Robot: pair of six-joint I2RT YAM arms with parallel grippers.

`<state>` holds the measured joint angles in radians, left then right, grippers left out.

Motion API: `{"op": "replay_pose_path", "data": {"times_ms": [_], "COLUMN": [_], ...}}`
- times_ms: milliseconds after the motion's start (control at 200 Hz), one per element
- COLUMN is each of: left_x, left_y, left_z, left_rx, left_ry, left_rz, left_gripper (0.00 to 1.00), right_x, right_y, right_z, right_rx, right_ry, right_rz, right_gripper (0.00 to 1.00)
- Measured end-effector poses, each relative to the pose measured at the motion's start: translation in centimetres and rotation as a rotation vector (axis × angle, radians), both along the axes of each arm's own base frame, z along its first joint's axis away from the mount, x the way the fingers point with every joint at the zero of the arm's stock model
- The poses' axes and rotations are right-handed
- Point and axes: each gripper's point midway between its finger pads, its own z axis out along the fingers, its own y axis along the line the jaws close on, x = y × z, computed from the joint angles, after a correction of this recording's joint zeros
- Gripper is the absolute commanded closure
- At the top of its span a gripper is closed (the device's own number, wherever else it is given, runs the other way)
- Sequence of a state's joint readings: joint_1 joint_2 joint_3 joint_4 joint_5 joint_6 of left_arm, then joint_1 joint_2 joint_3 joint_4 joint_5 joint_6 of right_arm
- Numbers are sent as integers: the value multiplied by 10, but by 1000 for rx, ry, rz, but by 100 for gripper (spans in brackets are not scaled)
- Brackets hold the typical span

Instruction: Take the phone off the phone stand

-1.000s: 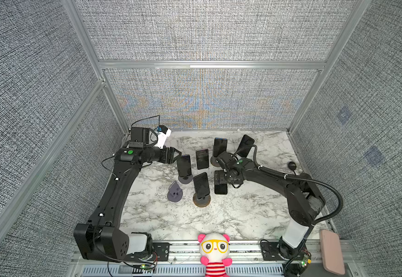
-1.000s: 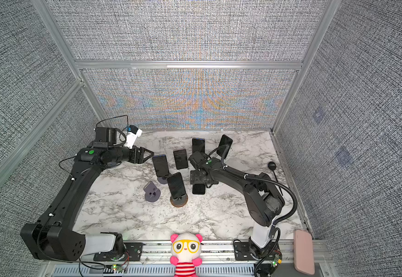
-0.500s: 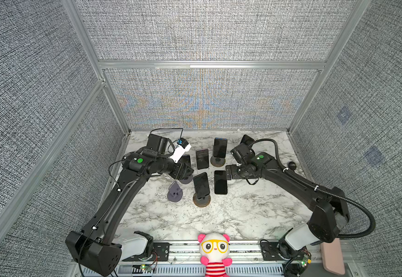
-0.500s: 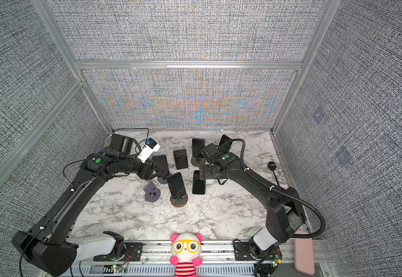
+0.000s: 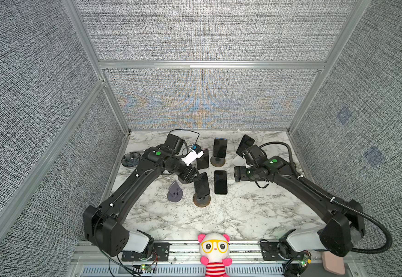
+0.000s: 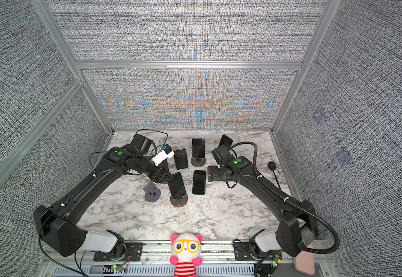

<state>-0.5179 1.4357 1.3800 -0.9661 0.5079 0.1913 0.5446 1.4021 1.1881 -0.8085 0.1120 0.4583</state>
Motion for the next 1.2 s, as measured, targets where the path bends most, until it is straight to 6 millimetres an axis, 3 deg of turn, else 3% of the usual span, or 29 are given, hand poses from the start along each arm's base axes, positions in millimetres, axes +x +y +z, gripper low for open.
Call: {"op": "replay_pose_path", "data": {"times_ms": [295, 470, 890, 1201], "left_x": [4, 5, 13, 13], "left_y": [-6, -7, -10, -12], "left_z": [-20, -28, -35, -33], "left_rx": [41, 52, 71, 66], "left_ry": [36, 56, 69, 76], "left_rz": [-23, -25, -20, -24], "left_gripper": [40, 45, 78, 90], "right_x": [-2, -4, 1, 4], "right_y": [-3, -6, -1, 2], "right_z": [-7, -12, -20, -21], "right_rx": [10, 6, -2, 2], "right_ry": [13, 26, 47, 52], "right_rz": [-5, -10, 13, 16], "right_gripper": [7, 7, 7, 7]}}
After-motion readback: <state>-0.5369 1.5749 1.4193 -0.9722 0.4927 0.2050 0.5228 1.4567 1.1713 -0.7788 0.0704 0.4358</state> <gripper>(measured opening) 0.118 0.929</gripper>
